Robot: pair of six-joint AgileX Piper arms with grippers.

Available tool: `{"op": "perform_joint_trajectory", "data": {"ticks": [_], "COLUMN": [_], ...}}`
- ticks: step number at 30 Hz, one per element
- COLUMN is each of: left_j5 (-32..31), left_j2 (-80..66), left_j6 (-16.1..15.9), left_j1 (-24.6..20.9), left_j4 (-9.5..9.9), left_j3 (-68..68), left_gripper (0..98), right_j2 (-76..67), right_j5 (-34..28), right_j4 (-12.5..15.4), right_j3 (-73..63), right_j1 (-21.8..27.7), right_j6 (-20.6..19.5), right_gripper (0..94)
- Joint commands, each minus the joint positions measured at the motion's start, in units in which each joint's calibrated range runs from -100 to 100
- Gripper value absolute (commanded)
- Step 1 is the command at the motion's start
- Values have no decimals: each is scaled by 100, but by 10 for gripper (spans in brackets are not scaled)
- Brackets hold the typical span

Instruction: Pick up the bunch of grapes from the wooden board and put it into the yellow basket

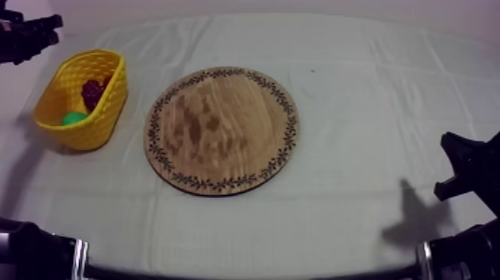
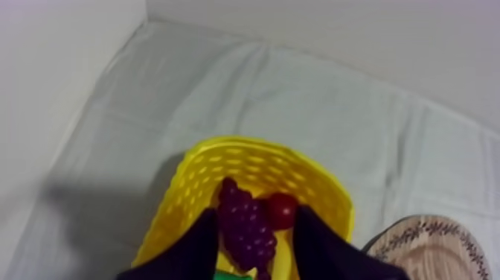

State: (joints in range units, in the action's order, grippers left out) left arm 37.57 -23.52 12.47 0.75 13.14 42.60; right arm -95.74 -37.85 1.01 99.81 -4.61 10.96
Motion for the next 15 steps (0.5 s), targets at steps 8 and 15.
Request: {"op": "perform_joint_trajectory", "data": {"ticks": [8,15], "left_j5": [-480,-790], "left_j2": [-2475,-4584], "left_j6": [-592,-392], "left_j1": [149,231], "left_j4": [-279,-204], "left_j3": [1603,3743], "left_gripper": [21,2], "right_j2": [-1,-1], "right_j5": [3,3], "right_j4": [-1,-1], "right_j3": [-3,-3], "right_j1": [2,2], "right_j6": [-5,-3], "right_gripper": [4,4]}}
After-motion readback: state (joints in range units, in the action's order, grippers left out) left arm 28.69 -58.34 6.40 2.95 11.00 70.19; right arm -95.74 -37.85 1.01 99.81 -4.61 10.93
